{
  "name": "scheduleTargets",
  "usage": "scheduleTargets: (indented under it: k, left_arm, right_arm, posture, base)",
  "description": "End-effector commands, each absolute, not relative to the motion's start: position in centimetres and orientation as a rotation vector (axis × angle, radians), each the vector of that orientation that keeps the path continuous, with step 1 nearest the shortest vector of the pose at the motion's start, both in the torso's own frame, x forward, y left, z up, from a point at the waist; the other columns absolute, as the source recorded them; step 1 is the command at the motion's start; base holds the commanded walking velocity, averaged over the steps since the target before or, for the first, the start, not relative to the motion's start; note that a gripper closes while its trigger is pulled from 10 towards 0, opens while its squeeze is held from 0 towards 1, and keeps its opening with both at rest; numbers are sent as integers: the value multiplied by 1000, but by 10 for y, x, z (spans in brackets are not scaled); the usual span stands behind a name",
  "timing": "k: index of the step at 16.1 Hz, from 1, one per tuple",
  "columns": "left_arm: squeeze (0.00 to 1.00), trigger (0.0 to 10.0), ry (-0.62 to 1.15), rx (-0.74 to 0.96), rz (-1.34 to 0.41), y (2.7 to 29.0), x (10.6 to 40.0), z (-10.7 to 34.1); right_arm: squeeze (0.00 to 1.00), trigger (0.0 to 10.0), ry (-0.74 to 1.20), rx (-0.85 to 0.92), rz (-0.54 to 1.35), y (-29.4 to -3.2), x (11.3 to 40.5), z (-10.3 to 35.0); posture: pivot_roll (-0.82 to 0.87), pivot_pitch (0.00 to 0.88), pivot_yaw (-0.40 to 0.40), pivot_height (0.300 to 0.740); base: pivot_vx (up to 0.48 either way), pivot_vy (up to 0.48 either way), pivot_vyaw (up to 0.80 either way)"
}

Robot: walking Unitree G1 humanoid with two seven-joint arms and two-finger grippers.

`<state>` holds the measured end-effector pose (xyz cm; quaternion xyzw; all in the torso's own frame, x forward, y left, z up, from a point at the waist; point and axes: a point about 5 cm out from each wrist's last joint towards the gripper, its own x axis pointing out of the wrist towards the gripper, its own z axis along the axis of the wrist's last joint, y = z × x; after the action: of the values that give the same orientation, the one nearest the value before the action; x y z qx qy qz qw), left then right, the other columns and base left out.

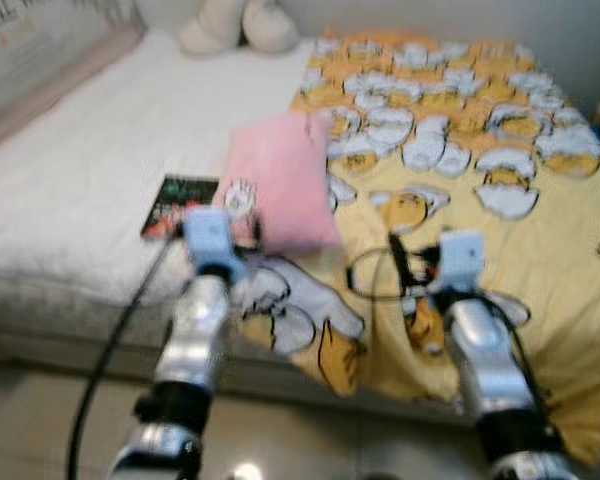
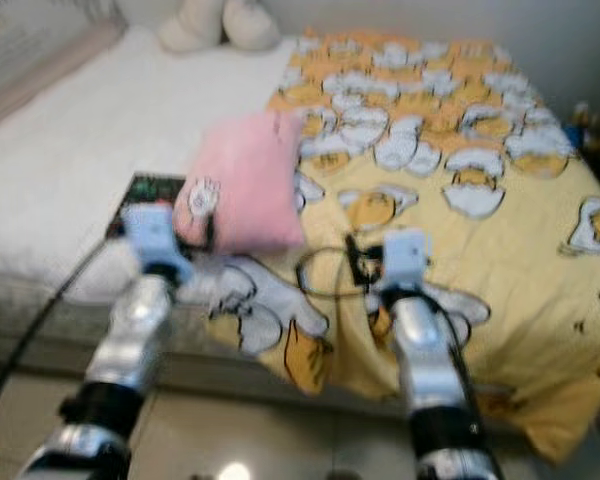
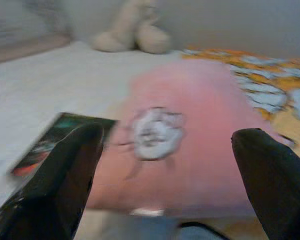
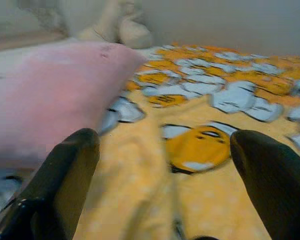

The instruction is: Clean up the room

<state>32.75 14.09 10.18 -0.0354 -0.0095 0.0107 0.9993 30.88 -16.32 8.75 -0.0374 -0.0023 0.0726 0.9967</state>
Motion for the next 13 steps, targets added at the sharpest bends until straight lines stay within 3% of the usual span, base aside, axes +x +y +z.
scheduleTargets:
  k: [1, 13]
  left_arm:
    - [0, 10000, -51, -89, 40, 146, 328, 109]
    - [0, 10000, -46, -91, 44, 144, 327, 109]
  right_arm:
    - [0, 10000, -23, -78, 159, -159, 310, 93]
    - [0, 10000, -38, -95, 196, -149, 309, 97]
  posture:
    - [-179, 0, 58, 740]
    - [-179, 0, 72, 740]
  base:
    - [480, 0, 0]
    - [474, 0, 0]
